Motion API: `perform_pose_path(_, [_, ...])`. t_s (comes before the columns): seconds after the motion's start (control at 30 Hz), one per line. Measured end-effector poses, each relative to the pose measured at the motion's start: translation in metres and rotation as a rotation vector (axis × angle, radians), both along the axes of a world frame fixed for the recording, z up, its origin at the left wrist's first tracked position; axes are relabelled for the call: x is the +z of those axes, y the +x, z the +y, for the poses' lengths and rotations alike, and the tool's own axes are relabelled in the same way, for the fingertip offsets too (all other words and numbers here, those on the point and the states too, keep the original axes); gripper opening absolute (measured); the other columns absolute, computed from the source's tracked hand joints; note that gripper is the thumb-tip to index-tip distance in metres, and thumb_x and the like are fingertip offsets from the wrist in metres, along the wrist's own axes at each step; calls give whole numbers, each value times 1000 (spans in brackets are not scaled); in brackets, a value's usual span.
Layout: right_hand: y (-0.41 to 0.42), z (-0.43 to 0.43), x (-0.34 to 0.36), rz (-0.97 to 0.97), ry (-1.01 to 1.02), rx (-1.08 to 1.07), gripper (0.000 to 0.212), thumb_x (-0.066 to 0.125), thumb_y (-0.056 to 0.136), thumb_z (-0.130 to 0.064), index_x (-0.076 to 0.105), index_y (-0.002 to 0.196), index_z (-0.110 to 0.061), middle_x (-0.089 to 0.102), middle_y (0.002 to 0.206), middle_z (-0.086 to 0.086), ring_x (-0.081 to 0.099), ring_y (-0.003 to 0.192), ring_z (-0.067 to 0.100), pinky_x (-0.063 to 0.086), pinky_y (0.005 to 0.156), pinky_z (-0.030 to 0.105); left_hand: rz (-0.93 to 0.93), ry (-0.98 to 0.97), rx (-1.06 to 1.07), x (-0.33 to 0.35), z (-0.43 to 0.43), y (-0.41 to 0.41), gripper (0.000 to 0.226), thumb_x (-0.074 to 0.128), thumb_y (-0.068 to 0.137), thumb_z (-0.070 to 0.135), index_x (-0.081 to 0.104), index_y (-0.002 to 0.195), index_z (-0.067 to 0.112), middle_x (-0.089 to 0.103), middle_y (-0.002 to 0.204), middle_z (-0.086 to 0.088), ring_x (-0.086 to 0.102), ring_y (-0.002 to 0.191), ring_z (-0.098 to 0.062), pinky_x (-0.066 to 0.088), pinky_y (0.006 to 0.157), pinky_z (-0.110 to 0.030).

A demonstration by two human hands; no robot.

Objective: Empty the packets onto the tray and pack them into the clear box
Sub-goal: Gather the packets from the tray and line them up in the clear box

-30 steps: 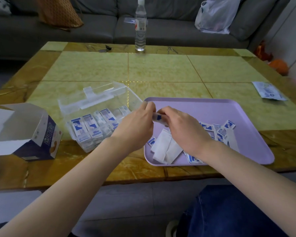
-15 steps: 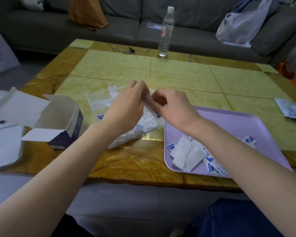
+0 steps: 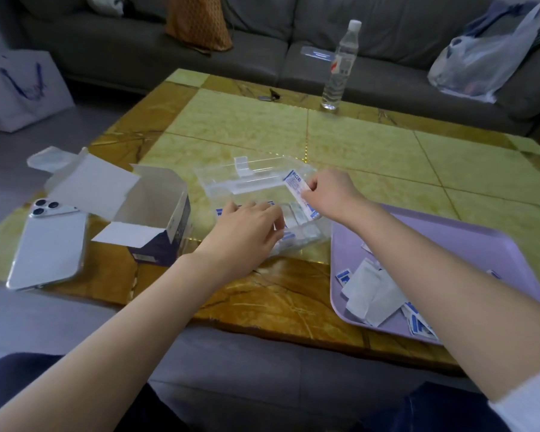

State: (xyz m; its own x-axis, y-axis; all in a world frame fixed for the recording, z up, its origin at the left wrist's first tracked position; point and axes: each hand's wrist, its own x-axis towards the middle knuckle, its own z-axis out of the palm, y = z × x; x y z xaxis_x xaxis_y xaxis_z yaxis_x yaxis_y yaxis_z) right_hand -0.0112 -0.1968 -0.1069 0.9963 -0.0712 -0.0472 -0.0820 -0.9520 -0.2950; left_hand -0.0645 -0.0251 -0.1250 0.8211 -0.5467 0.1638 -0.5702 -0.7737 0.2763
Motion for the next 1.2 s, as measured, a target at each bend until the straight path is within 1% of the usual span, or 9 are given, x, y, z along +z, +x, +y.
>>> perform_pose_path(0.13, [8, 6, -11, 142, -107, -3, 40, 49, 86, -6, 26, 54, -14, 24, 56, 5, 32, 73, 21, 16, 42, 24, -11, -16, -12, -3, 2, -2, 9, 39, 98, 29, 47, 100, 25, 57, 106, 9, 49, 99, -16, 28, 86, -31])
perform_pose_path(0.3, [14, 11, -19, 247, -211, -7, 33, 49, 88, -9, 35, 58, -11, 40, 63, 3, 45, 72, 25, 26, 44, 19, -48, -6, -31, -2, 6, -1, 11, 40, 98, 27, 48, 105, 24, 55, 109, 7, 45, 100, -17, 29, 87, -30])
perform_pose_path(0.4, [17, 14, -23, 297, -170, -40, 29, 50, 87, -10, 37, 61, -10, 42, 65, 4, 43, 54, 18, 28, 42, 21, -26, -7, -28, -2, 10, 0, 13, 40, 99, 27, 48, 107, 25, 54, 110, 6, 45, 103, -17, 30, 90, -31])
perform_pose_path(0.6, [16, 19, -21, 367, -95, -42, 32, 55, 89, -16, 41, 61, -10, 44, 64, 4, 46, 62, 21, 28, 43, 24, -13, 3, -27, -3, 10, 2, 14, 39, 99, 25, 48, 110, 23, 54, 111, 5, 43, 103, -18, 29, 90, -30])
perform_pose_path(0.8, [15, 23, -18, 409, -53, -92, 34, 48, 95, -18, 45, 64, -7, 49, 64, 8, 47, 48, 17, 35, 42, 23, -25, 13, -35, -2, 10, 2, 15, 38, 99, 25, 47, 112, 23, 53, 112, 4, 41, 104, -19, 29, 89, -28])
perform_pose_path(0.93, [17, 23, -19, 396, 88, -172, 19, 47, 96, -12, 58, 91, 3, 61, 86, 22, 69, 69, 34, 56, 62, 35, -41, 15, -38, -4, 10, 2, 16, 38, 99, 25, 47, 112, 23, 53, 113, 4, 40, 104, -19, 29, 88, -28])
perform_pose_path(1.07, [14, 25, -16, 406, 152, -148, 28, 47, 97, -18, 52, 77, 0, 60, 91, 22, 69, 86, 37, 58, 76, 41, -41, 9, -39, -3, 10, 2, 16, 38, 99, 24, 47, 112, 23, 53, 112, 3, 40, 102, -19, 29, 88, -27])
perform_pose_path(1.13, [13, 26, -14, 414, 93, -124, 26, 45, 97, -17, 54, 79, 0, 61, 89, 20, 68, 83, 35, 57, 71, 37, -36, 7, -37, -3, 11, 3, 16, 38, 99, 24, 47, 113, 23, 53, 113, 3, 40, 103, -19, 29, 88, -27])
perform_pose_path(1.2, [12, 27, -10, 409, -15, -101, 30, 41, 97, -10, 50, 68, -5, 57, 77, 14, 60, 72, 29, 45, 56, 26, -34, 8, -35, -3, 11, 3, 16, 38, 99, 24, 47, 113, 23, 53, 113, 3, 40, 103, -19, 29, 87, -27])
